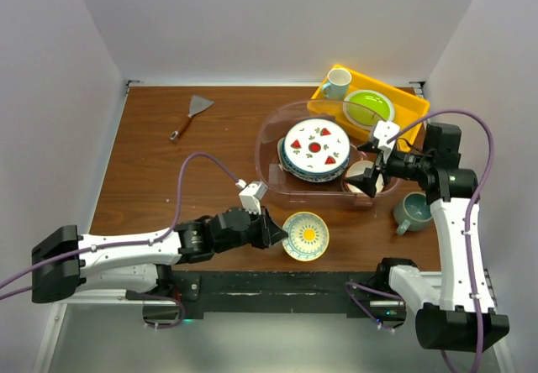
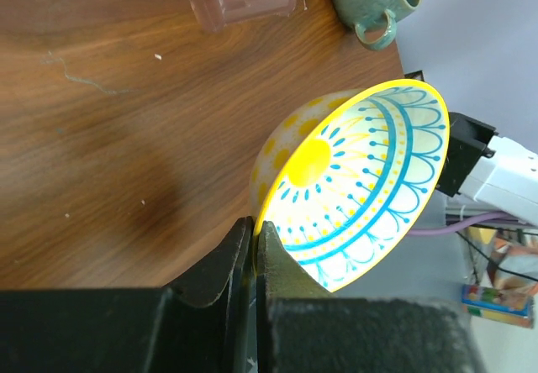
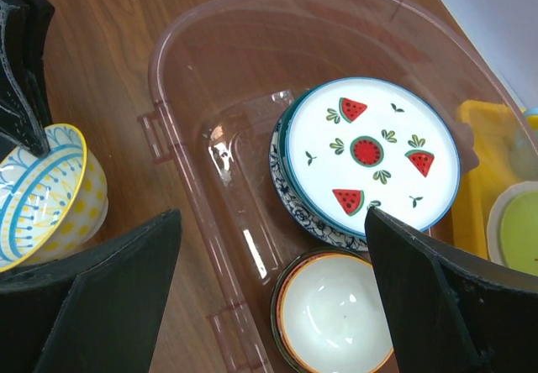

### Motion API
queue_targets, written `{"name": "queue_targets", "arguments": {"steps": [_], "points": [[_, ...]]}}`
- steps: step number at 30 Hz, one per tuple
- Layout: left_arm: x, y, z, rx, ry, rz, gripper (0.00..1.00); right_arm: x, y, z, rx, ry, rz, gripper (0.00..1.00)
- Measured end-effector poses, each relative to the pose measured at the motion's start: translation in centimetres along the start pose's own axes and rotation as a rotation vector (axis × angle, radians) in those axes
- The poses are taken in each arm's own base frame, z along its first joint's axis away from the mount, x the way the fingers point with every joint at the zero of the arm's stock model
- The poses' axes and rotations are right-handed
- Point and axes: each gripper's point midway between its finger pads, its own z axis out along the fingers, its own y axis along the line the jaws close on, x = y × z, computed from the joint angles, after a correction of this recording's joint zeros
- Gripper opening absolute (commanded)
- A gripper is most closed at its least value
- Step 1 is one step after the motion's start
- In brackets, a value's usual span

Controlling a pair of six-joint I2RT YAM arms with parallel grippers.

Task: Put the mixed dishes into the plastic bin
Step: Pick up the bowl from the center of the board.

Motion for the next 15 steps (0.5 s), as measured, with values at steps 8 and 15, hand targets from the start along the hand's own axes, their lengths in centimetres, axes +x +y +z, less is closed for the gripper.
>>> {"name": "queue_targets", "arguments": {"steps": [8, 15], "points": [[-3.0, -1.5, -0.2, 0.031, -0.054, 0.090, 0.00, -0.8, 0.0, -0.2, -0.001, -0.008, 0.017, 0.98], [-6.3, -2.7, -0.8, 0.050, -0.135, 0.150, 0.00, -1.7, -0.3, -0.3, 0.014, -0.031, 0.089, 0.98]]}}
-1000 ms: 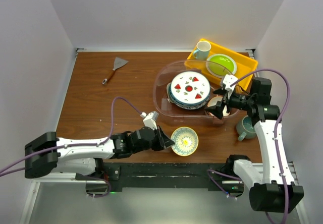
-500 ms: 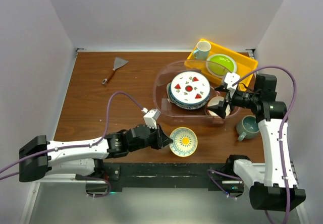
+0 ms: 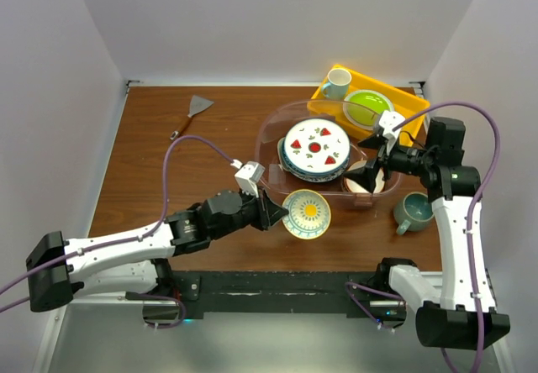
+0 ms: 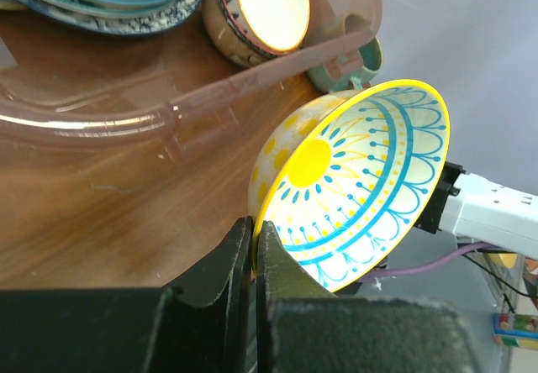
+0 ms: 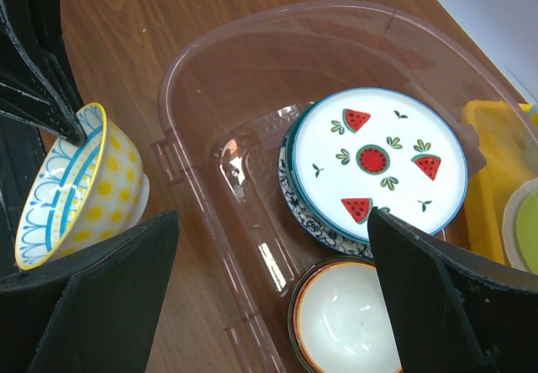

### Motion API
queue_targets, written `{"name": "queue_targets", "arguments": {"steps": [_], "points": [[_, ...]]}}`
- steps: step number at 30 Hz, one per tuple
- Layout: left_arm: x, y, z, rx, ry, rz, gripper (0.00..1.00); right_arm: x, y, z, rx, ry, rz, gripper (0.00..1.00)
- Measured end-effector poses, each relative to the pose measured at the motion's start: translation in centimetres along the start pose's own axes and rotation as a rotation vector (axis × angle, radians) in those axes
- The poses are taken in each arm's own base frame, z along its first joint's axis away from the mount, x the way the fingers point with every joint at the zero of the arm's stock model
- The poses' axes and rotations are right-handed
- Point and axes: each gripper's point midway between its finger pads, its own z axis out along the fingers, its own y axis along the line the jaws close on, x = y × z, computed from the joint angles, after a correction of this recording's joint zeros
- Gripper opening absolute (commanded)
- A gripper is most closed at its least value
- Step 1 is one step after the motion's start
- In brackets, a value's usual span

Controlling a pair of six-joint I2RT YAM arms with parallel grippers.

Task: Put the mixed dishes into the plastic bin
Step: Pick up the bowl from the center of the board.

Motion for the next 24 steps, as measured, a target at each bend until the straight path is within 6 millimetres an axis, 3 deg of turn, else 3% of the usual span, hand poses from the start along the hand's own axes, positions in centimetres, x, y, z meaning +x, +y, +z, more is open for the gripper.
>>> {"name": "queue_targets", "arguments": {"steps": [9, 24], "points": [[-3.0, 0.3, -0.2, -0.030, -0.080, 0.054, 0.00, -0.2, -0.4, 0.9, -0.038, -0.031, 0.100, 0.98], [-6.5, 3.0, 0.1, -0.162, -0.200, 0.096, 0.00, 0.5, -0.6, 2.1, -0.103, -0.030, 0.233, 0.98]]}}
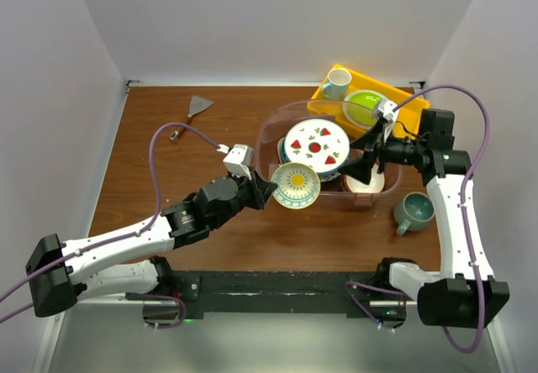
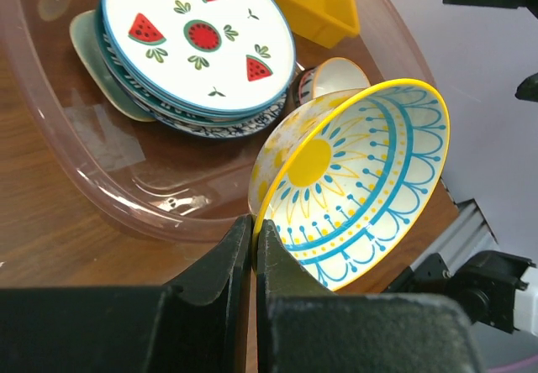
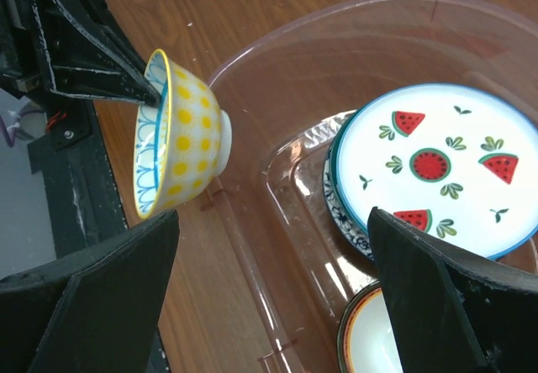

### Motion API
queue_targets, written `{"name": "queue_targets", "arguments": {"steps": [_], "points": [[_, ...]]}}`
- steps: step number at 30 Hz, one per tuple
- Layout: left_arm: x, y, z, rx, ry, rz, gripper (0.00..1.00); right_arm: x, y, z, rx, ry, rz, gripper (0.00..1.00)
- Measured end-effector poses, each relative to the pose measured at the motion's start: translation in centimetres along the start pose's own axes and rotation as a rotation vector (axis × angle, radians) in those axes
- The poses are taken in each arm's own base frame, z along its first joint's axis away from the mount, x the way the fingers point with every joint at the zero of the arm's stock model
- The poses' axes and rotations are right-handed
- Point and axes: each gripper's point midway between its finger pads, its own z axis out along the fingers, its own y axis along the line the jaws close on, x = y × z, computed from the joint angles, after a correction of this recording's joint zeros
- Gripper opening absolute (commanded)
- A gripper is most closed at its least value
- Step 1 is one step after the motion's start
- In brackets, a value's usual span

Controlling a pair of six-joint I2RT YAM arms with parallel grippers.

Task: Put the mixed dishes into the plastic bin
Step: Pick up the bowl from the center of the board.

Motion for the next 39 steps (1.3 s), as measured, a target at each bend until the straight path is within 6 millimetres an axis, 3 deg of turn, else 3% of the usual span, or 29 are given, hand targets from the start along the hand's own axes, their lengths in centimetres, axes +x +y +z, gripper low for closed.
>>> {"name": "queue_targets", "arguments": {"steps": [6, 19, 28, 34, 38, 39], "points": [[-0.7, 0.8, 0.6, -0.049, -0.031, 0.014, 0.00, 0.6, -0.3, 0.7, -0.029, 0.029, 0.056, 0.98], [-3.4, 2.3, 1.6, -0.178, -0.150, 0.027, 0.00, 0.2, 3.0, 3.1, -0.117, 0.084, 0.025, 0.98], [-5.2, 3.1, 3.0, -0.282, -0.226, 0.017, 0.00, -1.5, 3.4, 4.7, -0.082, 0.101, -0.002, 0.98], [-5.7, 2.3, 3.9, -0.281, -0.239, -0.035, 0.00, -2.3, 1.1, 6.4, 0.092, 0.103, -0.014, 0.93], [-5.9, 1.9, 4.3, -0.282, -0.241, -0.088, 0.00, -2.9, -1.0, 7.2, 0.214, 0.086, -0.014, 0.79], [-5.9, 1.8, 4.4, -0.283, -0.241, -0.100, 0.00, -2.9, -1.4, 7.5, 0.232, 0.086, -0.011, 0.70]]}}
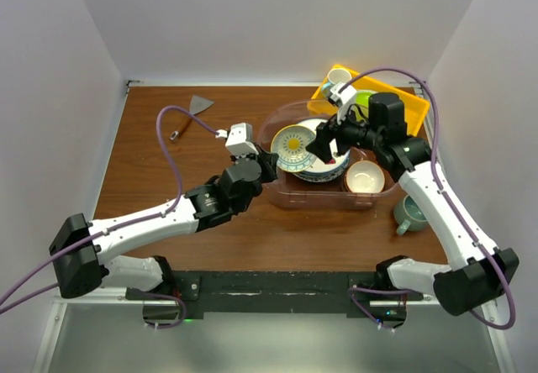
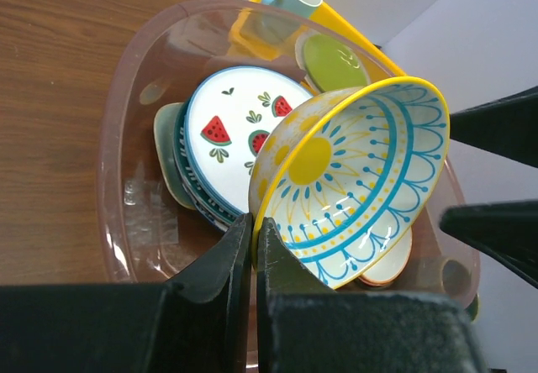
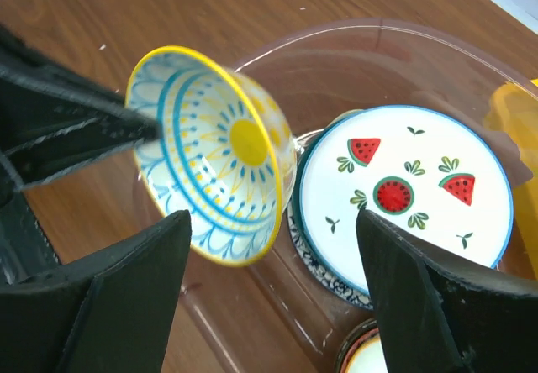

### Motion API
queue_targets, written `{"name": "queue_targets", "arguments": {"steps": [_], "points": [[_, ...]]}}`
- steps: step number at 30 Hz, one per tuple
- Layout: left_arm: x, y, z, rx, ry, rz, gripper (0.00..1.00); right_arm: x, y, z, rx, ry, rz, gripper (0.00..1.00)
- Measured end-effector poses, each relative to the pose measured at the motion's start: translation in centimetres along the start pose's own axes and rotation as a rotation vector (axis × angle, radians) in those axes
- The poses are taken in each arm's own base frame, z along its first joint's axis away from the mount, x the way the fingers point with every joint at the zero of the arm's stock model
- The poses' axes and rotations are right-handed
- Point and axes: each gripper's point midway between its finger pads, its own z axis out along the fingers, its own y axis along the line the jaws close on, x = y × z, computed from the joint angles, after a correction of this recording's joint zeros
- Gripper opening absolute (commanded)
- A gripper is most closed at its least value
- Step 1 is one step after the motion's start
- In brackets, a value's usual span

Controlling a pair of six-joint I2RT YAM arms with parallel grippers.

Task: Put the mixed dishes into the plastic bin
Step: Pick up the bowl from the center of the board.

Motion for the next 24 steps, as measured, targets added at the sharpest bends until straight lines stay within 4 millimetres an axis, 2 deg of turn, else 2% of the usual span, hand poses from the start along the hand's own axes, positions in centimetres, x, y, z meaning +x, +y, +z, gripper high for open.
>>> {"name": "queue_targets", "arguments": {"steps": [1, 2, 4, 5, 8, 10, 13, 14, 17, 20, 24], "points": [[0.0, -0.2, 0.1, 0.000, 0.001, -0.014, 0.00, 0.0, -0.3, 0.5, 0.014, 0.002, 0.005, 0.66], [0.1, -0.2, 0.1, -0.001, 0.003, -0.025, 0.00, 0.2, -0.5, 1.0, 0.023, 0.010, 0.013, 0.52], [0.2, -0.2, 0.1, -0.004, 0.007, -0.045, 0.00, 0.6, -0.8, 1.9, 0.038, 0.027, 0.028, 0.37], [0.2, -0.3, 0.2, -0.005, 0.007, -0.052, 0.00, 0.8, -0.9, 2.2, 0.043, 0.035, 0.033, 0.20], [0.4, -0.3, 0.2, -0.007, 0.012, -0.067, 0.00, 1.1, -0.9, 2.8, 0.055, 0.046, 0.048, 0.00], [0.5, -0.5, 0.2, -0.003, 0.019, -0.077, 0.00, 0.8, -1.3, 2.9, 0.083, 0.038, 0.045, 0.00], [0.4, -1.0, 0.1, 0.014, 0.027, -0.086, 0.29, 0.8, -1.7, 2.8, 0.108, 0.036, 0.044, 0.00], [0.5, -1.0, 0.1, 0.017, 0.030, -0.084, 0.54, 0.7, -1.8, 2.7, 0.113, 0.035, 0.038, 0.00], [0.3, -1.2, -0.4, 0.044, 0.043, -0.059, 0.83, 0.6, -1.8, 2.1, 0.120, 0.034, 0.014, 0.00], [-0.6, -1.3, -1.7, 0.098, 0.049, -0.026, 0.92, 0.4, -1.8, 1.4, 0.125, 0.025, -0.019, 0.00], [-2.5, -1.9, -4.4, 0.222, 0.048, 0.050, 0.96, 0.2, -1.9, 0.0, 0.118, 0.010, -0.059, 0.00]]}}
